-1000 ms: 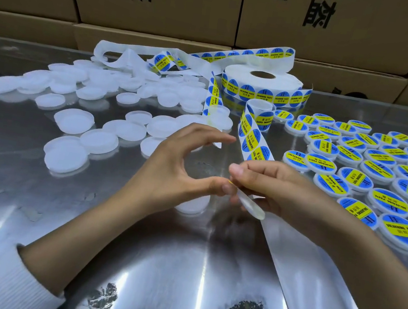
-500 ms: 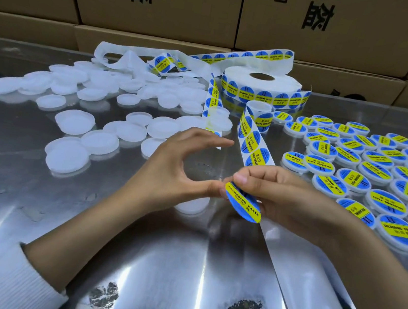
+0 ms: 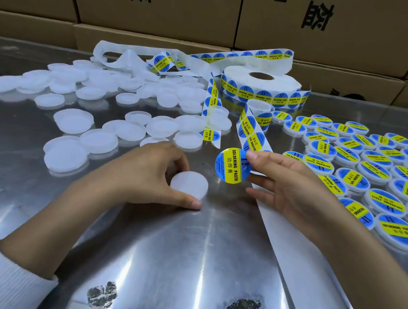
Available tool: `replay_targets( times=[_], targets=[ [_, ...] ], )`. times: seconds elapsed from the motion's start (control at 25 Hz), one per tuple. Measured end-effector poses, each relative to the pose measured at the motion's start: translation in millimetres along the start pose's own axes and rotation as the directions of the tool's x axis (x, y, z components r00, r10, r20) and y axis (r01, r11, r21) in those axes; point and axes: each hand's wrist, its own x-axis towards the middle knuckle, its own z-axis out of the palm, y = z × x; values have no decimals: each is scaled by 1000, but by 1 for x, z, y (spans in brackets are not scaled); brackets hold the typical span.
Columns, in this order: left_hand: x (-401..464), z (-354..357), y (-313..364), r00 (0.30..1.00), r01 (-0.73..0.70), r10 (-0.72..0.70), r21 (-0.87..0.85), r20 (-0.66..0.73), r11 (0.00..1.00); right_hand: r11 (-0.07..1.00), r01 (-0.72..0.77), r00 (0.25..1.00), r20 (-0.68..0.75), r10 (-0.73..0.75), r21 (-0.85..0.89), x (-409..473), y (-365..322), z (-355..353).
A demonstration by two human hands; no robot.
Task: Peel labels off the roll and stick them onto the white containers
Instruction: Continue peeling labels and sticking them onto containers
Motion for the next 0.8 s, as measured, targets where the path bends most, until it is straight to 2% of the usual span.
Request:
replay_targets(
  times=[0.12,0.28,0.4,0.8],
  targets=[
    [0,8,12,974,-164,151,-63,-171,984,1000,-4,1000,2,4,16,-1,1,1],
    [-4,11,28,917,-323,291,-77,-274,943,999,-45,999,14,44,18,0,4,3],
    [-5,8,32,898,-344,307,-69,-314,936,997,-58,998,19,57,50,0,5,6],
    [-8,7,37,908,-340,308,-72,-283,938,997,-59,998,19,58,39,-2,5,9]
  ],
)
